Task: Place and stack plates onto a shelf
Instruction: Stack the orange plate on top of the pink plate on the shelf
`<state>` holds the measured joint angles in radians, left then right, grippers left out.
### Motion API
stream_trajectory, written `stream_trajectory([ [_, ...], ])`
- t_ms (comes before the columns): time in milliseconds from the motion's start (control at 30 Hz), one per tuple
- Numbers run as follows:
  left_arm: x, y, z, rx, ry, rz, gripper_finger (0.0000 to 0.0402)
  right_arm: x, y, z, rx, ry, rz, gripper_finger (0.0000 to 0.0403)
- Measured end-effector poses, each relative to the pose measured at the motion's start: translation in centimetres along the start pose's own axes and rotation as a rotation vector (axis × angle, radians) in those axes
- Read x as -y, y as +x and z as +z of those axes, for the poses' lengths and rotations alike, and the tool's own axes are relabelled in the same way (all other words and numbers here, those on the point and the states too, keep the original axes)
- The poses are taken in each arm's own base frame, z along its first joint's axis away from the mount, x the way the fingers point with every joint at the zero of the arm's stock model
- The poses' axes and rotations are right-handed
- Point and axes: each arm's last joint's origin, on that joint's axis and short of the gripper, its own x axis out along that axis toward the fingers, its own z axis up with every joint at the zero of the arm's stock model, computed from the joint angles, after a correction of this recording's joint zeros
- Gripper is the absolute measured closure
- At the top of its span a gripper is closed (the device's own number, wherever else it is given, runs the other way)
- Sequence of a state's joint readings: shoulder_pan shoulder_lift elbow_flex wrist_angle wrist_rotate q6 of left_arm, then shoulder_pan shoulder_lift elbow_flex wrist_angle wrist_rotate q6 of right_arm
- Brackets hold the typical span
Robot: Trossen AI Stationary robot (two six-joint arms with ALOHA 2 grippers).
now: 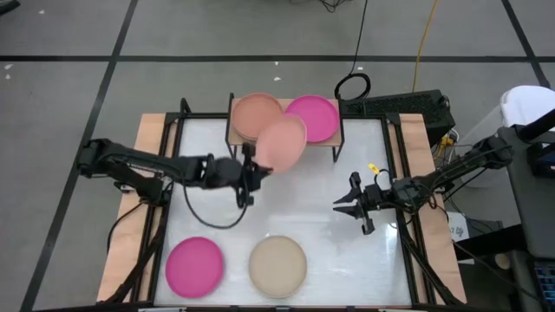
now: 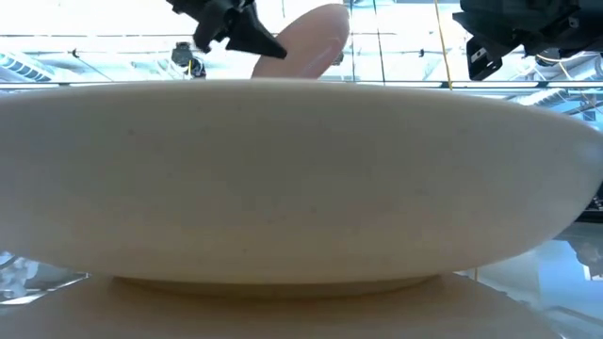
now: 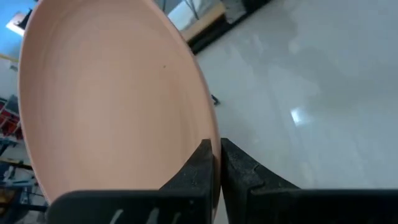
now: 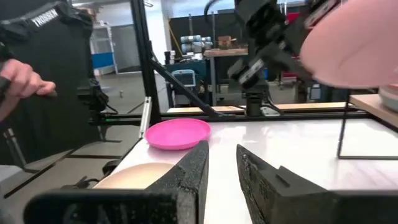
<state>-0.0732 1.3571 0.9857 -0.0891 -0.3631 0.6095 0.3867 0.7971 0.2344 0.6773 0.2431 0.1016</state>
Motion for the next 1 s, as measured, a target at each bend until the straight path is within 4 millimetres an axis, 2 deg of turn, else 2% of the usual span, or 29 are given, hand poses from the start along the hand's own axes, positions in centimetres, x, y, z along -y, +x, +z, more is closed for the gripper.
stream_trajectory([
  [200, -4.8, 0.7, -0.2, -0.021, -0.042, 0.027, 0.0389, 0.1, 0.0, 0.1, 0.009, -0.015, -0.023, 0.0337],
  [400, -7.8, 1.4, -0.9, -0.002, -0.089, 0.034, 0.0390, 0.1, 0.0, 0.1, 0.008, -0.016, -0.021, 0.0337],
  [467, -8.7, 1.9, -0.5, 0.054, -0.095, 0.055, 0.0390, 0.1, 0.0, 0.1, 0.008, -0.019, -0.021, 0.0337],
  [667, -10.0, 3.8, -0.4, 0.021, -0.082, 0.028, 0.0390, 0.1, 0.0, 0.2, 0.021, -0.026, -0.021, 0.0337],
  [867, -11.1, 6.9, 1.1, -0.024, -0.038, -0.009, 0.0390, 0.1, 0.1, 0.3, 0.036, -0.033, -0.033, 0.0337],
  [1000, -11.3, 9.3, 0.5, -0.086, -0.031, -0.033, 0.0390, 0.1, 0.2, 0.1, 0.026, -0.037, -0.044, 0.0337],
])
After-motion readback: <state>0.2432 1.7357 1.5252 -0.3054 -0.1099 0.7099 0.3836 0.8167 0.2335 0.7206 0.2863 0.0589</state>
